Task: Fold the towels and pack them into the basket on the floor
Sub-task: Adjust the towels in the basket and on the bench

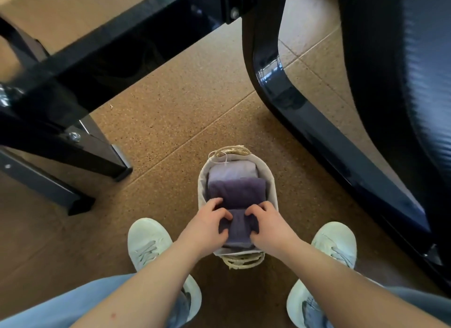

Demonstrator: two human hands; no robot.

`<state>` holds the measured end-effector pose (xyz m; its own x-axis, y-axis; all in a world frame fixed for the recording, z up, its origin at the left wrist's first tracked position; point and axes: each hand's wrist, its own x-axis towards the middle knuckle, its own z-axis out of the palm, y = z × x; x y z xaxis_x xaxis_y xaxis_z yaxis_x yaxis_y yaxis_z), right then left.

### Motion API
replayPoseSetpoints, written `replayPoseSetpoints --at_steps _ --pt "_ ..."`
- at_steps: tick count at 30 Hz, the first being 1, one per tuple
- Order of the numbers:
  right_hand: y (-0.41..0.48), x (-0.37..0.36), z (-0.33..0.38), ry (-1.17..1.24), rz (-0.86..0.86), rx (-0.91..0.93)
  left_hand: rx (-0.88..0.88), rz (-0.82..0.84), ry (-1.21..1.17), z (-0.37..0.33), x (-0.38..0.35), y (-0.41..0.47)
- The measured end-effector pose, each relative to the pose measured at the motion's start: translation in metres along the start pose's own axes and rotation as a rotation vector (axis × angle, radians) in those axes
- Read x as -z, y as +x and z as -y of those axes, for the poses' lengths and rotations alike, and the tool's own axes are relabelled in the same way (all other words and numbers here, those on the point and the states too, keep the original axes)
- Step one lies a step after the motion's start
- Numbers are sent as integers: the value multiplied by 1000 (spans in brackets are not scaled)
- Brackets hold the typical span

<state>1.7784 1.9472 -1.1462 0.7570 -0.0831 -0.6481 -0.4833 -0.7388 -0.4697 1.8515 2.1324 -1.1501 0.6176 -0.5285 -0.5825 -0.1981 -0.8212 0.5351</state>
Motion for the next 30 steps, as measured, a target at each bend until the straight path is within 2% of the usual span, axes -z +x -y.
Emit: replayPoseSetpoints --at_steps 4,11,18,22,24,26,30 --pt "0 0 1 -18 -37 13 21 -8 -3 -8 5 -1" --pt "4 -9 2 -100 -119 28 36 -23 133 -10 1 6" --pt "7 -3 3 -305 -121 79 64 -78 114 -6 -12 16" --pt "-1 0 4 -495 -200 205 -92 -223 394 -4 -23 1" --pt "-4 0 4 -544 -145 314 -204 -230 432 -4 -23 -4" --pt "-5 1 4 -543 -58 324 -287 -165 480 -4 -23 -5" --pt "0 0 2 -501 30 225 -196 -97 495 -1 -15 0"
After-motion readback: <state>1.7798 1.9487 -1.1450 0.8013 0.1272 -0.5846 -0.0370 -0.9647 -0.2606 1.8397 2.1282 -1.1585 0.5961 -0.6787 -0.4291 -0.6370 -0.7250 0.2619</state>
